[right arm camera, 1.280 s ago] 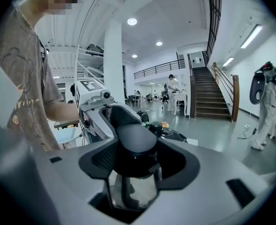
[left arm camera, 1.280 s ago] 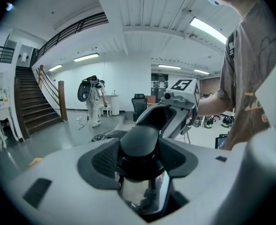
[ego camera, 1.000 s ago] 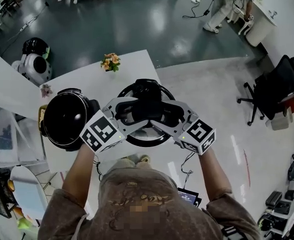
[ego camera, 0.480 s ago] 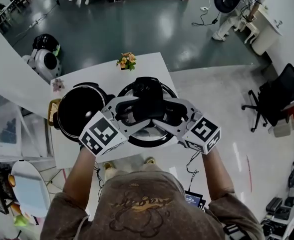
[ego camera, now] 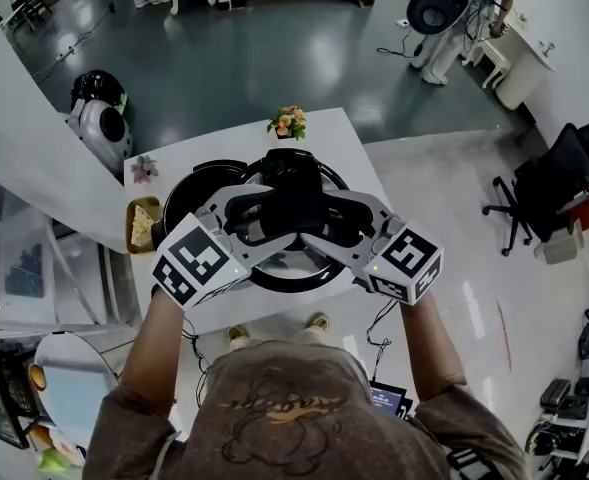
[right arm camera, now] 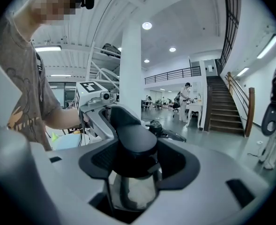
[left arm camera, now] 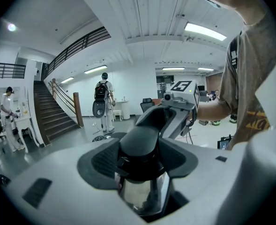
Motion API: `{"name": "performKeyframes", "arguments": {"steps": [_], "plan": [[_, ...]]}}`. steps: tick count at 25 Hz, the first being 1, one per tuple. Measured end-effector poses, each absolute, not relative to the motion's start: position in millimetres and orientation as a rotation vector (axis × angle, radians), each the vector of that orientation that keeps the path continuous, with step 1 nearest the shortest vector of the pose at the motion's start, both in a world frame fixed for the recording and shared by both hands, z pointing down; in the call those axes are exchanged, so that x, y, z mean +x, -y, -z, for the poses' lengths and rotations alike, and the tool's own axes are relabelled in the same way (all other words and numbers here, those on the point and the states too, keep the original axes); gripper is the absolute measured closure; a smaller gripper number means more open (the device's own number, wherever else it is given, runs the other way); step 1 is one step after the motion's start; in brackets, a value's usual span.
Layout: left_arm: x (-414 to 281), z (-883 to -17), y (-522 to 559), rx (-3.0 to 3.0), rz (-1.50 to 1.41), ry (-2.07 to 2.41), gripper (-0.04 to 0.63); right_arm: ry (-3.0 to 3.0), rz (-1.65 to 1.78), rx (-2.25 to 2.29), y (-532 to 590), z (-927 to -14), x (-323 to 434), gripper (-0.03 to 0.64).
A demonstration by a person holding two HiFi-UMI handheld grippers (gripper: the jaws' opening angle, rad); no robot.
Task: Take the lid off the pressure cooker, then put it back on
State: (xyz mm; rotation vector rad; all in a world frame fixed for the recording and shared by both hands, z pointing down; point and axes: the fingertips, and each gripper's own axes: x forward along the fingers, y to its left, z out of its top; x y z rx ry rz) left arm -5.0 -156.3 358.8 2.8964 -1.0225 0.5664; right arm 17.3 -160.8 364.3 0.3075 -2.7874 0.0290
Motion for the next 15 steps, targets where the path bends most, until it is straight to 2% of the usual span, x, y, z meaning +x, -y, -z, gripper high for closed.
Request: {"name": "performKeyframes", "arguments": {"steps": [15], "plan": [[-125,-372,135,2.944,-0.585,0.836,0.328,2.744,-0.084,0.483,136,-377,-102,0.357]]}}
